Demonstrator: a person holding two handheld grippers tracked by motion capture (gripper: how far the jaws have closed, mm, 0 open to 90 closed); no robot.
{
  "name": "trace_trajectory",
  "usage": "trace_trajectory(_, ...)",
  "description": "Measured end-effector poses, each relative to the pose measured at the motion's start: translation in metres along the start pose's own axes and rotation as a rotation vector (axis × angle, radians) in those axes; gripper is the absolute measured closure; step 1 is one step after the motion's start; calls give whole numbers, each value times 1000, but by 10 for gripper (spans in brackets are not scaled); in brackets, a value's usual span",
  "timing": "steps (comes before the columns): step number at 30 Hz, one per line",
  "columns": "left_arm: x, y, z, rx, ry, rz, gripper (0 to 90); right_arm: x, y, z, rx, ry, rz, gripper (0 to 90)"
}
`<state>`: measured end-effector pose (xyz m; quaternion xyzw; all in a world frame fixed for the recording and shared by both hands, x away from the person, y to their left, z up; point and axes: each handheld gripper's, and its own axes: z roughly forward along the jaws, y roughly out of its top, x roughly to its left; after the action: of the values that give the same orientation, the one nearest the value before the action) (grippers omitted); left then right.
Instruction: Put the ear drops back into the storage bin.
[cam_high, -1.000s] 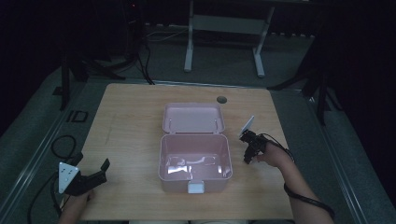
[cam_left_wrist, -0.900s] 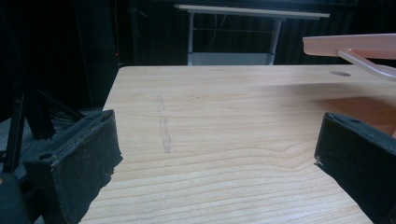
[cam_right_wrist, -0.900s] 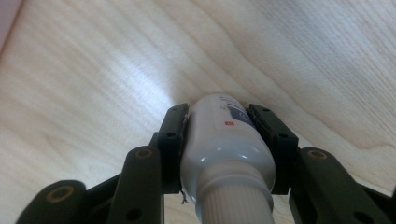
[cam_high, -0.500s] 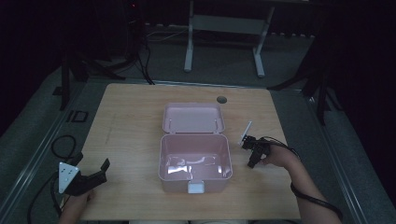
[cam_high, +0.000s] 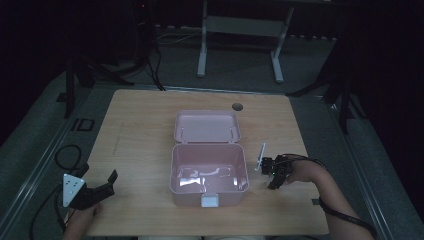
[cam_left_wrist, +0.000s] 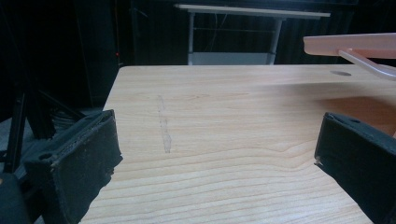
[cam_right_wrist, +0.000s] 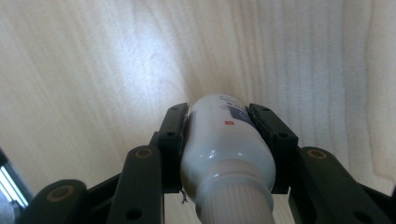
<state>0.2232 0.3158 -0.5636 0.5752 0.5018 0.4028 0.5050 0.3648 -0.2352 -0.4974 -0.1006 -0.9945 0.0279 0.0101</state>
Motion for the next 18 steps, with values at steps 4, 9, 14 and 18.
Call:
trace_trajectory(4, 0, 0, 0, 0, 0, -1, 4, 6, -2, -2, -16, -13, -67, 596)
trace_trajectory(9, 0, 0, 0, 1, 1, 0, 4, 14, -2, -3, 8, -43, -127, 596)
trace_trajectory(14, 0, 0, 0, 1, 1, 2, 4, 22, -3, -10, -34, -47, -187, 597)
trace_trajectory(18, 0, 0, 0, 2, 1, 1, 4, 32, -4, -12, 14, -64, -251, 597)
